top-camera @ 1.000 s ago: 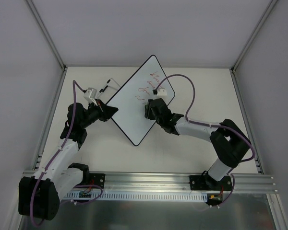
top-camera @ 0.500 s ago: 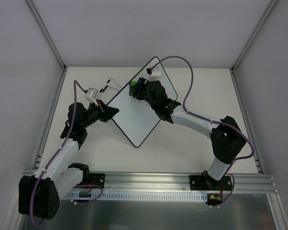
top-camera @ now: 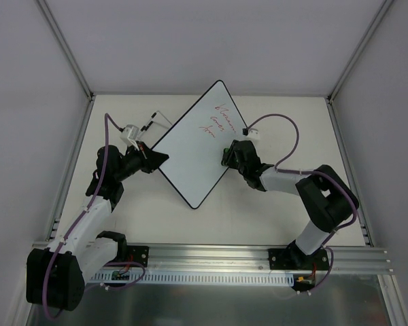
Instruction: Erase the whiteboard
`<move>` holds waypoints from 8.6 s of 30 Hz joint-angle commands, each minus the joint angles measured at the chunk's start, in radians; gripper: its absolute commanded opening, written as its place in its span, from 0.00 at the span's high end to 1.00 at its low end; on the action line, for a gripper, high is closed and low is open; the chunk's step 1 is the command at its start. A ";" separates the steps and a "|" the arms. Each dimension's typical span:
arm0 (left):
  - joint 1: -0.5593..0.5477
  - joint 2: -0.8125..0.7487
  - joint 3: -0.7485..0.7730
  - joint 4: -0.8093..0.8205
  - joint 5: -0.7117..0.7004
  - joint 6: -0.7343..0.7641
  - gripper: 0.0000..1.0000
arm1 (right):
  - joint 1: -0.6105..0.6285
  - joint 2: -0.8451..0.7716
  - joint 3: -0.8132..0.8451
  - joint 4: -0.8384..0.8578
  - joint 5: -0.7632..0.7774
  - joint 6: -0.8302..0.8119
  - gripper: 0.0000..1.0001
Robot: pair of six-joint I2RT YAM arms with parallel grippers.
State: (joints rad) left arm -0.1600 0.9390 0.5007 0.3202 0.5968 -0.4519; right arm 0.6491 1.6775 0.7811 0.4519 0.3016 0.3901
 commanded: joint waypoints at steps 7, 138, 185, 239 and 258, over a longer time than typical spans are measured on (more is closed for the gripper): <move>-0.035 0.029 -0.021 -0.129 0.147 0.199 1.00 | 0.049 -0.012 0.188 -0.036 -0.071 -0.072 1.00; -0.069 0.030 -0.008 -0.175 0.159 0.223 1.00 | -0.171 0.145 0.522 -0.015 -0.200 0.113 1.00; -0.070 -0.017 -0.007 -0.175 0.044 0.216 1.00 | -0.470 -0.298 -0.077 -0.430 0.146 -0.010 1.00; 0.152 0.299 0.490 0.486 -0.051 0.027 1.00 | -0.589 -0.604 -0.172 -0.648 -0.199 -0.208 0.01; 0.218 0.428 0.734 0.562 -0.104 0.024 1.00 | -0.591 -0.526 -0.149 -0.647 -0.239 -0.231 0.01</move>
State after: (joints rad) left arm 0.0441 1.4055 1.1408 0.6018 0.5224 -0.4076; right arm 0.0628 1.1454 0.5945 -0.1947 0.0715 0.1783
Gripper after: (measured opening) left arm 0.036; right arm 0.990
